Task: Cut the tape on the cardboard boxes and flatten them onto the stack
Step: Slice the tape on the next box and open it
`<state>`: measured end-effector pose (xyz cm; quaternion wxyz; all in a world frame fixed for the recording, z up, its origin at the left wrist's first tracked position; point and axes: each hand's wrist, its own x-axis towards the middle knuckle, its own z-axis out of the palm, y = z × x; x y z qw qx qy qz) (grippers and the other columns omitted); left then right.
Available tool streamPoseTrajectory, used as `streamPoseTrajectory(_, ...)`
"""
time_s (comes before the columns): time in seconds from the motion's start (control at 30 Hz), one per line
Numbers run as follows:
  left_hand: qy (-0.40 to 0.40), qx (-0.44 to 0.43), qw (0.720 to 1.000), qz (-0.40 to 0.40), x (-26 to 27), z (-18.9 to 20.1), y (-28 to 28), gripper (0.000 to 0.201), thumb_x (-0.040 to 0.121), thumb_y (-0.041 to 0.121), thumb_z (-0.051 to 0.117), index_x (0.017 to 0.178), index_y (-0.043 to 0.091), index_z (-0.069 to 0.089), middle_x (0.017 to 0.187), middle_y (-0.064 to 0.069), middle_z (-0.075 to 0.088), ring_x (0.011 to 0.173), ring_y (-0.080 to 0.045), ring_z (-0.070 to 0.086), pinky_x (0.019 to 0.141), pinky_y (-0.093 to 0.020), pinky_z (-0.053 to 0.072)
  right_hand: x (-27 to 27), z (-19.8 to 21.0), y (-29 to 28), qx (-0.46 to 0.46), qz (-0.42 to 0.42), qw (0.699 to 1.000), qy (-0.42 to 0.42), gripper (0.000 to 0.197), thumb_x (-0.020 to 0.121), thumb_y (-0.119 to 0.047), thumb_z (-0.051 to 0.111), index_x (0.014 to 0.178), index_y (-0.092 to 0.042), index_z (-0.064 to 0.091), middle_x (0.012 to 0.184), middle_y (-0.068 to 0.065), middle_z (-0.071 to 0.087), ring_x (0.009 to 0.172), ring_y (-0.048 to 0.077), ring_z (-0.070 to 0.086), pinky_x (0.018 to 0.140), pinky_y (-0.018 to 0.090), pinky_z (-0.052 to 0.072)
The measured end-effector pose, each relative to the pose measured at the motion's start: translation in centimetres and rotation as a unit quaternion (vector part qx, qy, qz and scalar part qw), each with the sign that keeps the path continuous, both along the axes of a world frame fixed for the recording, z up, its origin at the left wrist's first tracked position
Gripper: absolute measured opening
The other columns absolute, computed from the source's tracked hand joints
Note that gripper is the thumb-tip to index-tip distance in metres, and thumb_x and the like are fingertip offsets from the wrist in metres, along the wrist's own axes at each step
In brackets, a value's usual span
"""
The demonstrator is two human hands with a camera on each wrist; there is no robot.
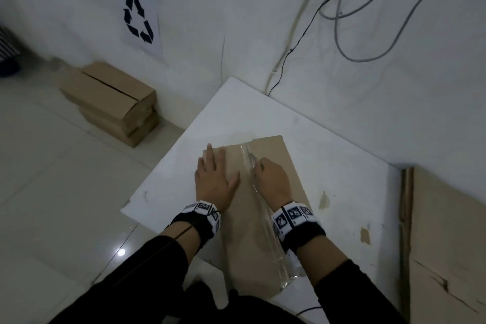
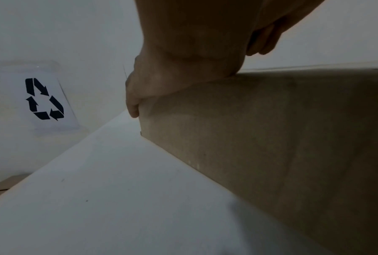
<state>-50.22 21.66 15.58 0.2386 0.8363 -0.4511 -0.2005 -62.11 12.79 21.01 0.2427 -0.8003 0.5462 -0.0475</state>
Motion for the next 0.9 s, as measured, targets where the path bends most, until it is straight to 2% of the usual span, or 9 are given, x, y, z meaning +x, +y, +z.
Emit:
streamPoseTrajectory(0.07, 0.004, -0.007, 1.000, 0.002, 0.1, -0.5, -0.1, 0.081, 0.090, 0.063, 0.032, 0.154, 0.025, 0.003, 0.161, -0.006, -0.010, 0.145, -0.039, 0.010, 0.114, -0.050, 0.023, 1.3, 0.0, -0.4, 0.000, -0.007, 1.000, 0.012, 0.047, 0.104, -0.044, 0.029, 0.080, -0.013, 0.055, 0.083, 0.010, 0.064, 0.076, 0.030, 0.060, 0.069, 0.035, 0.047)
streamPoseTrajectory(0.13, -0.001, -0.015, 1.000, 0.002, 0.0, -0.9, -0.2, 0.079, 0.090, 0.062, 0.035, 0.154, 0.025, 0.004, 0.161, -0.006, -0.009, 0.145, -0.039, 0.010, 0.115, -0.050, 0.023, 2.1, 0.0, -0.8, 0.009, -0.027, 0.999, 0.020, 0.052, 0.104, -0.049, 0.027, 0.080, -0.013, 0.055, 0.087, 0.011, 0.065, 0.081, 0.031, 0.061, 0.072, 0.034, 0.045)
streamPoseTrajectory(0.27, 0.000, -0.016, 1.000, -0.003, 0.0, -1.1, -0.6, 0.079, 0.089, 0.060, 0.036, 0.153, 0.023, 0.008, 0.161, -0.008, -0.007, 0.145, -0.040, 0.010, 0.116, -0.050, 0.022, 2.5, 0.4, -0.8, 0.022, -0.026, 0.998, 0.051, 0.059, 0.105, -0.049, 0.023, 0.095, -0.006, 0.062, 0.097, 0.015, 0.068, 0.091, 0.034, 0.063, 0.081, 0.037, 0.048)
streamPoseTrajectory(0.33, -0.006, -0.022, 1.000, -0.003, -0.1, -1.0, -0.6, 0.078, 0.090, 0.059, 0.038, 0.153, 0.022, 0.009, 0.161, -0.009, -0.005, 0.144, -0.041, 0.011, 0.116, -0.051, 0.022, 2.4, 0.7, -0.6, 0.006, -0.010, 0.997, 0.076, 0.056, 0.106, -0.045, 0.023, 0.101, -0.006, 0.063, 0.101, 0.016, 0.068, 0.095, 0.034, 0.064, 0.084, 0.038, 0.048)
streamPoseTrajectory(0.43, -0.001, -0.024, 1.000, -0.006, -0.1, -1.1, -0.5, 0.078, 0.091, 0.059, 0.038, 0.153, 0.022, 0.009, 0.161, -0.009, -0.005, 0.144, -0.042, 0.010, 0.116, -0.052, 0.021, 2.6, 1.3, -0.3, -0.011, 0.005, 0.992, 0.126, 0.044, 0.106, -0.030, 0.026, 0.112, -0.005, 0.061, 0.110, 0.015, 0.067, 0.103, 0.032, 0.063, 0.085, 0.036, 0.047)
streamPoseTrajectory(0.53, 0.004, -0.023, 1.000, -0.006, -0.1, -1.1, -0.5, 0.079, 0.089, 0.062, 0.031, 0.153, 0.023, 0.008, 0.161, -0.009, -0.006, 0.144, -0.043, 0.011, 0.115, -0.053, 0.023, 3.0, 1.7, -0.3, -0.013, 0.012, 0.988, 0.154, 0.043, 0.107, -0.030, 0.026, 0.118, -0.008, 0.061, 0.112, 0.013, 0.067, 0.105, 0.030, 0.063, 0.081, 0.033, 0.047)
streamPoseTrajectory(0.67, 0.010, -0.029, 1.000, 0.001, -0.2, -0.6, -0.4, 0.079, 0.090, 0.058, 0.038, 0.154, 0.023, 0.009, 0.161, -0.009, -0.006, 0.143, -0.044, 0.011, 0.113, -0.053, 0.023, 3.3, 1.9, -0.5, 0.004, -0.009, 0.986, 0.167, 0.042, 0.107, -0.031, 0.028, 0.114, -0.007, 0.062, 0.114, 0.014, 0.067, 0.107, 0.030, 0.063, 0.084, 0.033, 0.047)
streamPoseTrajectory(0.8, -0.010, -0.020, 1.000, 0.001, -0.2, -0.7, -0.5, 0.080, 0.088, 0.060, 0.033, 0.154, 0.022, 0.010, 0.161, -0.011, -0.003, 0.142, -0.045, 0.015, 0.113, -0.053, 0.025, 3.3, 2.2, 0.3, 0.005, -0.003, 0.975, 0.222, 0.033, 0.104, -0.019, 0.035, 0.119, -0.007, 0.062, 0.121, 0.012, 0.065, 0.113, 0.028, 0.061, 0.087, 0.031, 0.047)
streamPoseTrajectory(0.9, -0.006, -0.010, 1.000, 0.002, -0.3, -0.4, -0.5, 0.079, 0.090, 0.055, 0.042, 0.154, 0.022, 0.010, 0.161, -0.011, -0.004, 0.141, -0.045, 0.015, 0.111, -0.052, 0.026, 2.5, 2.3, 1.2, 0.023, -0.009, 0.969, 0.247, 0.034, 0.103, -0.015, 0.036, 0.121, -0.008, 0.063, 0.125, 0.011, 0.064, 0.116, 0.028, 0.060, 0.090, 0.030, 0.046)
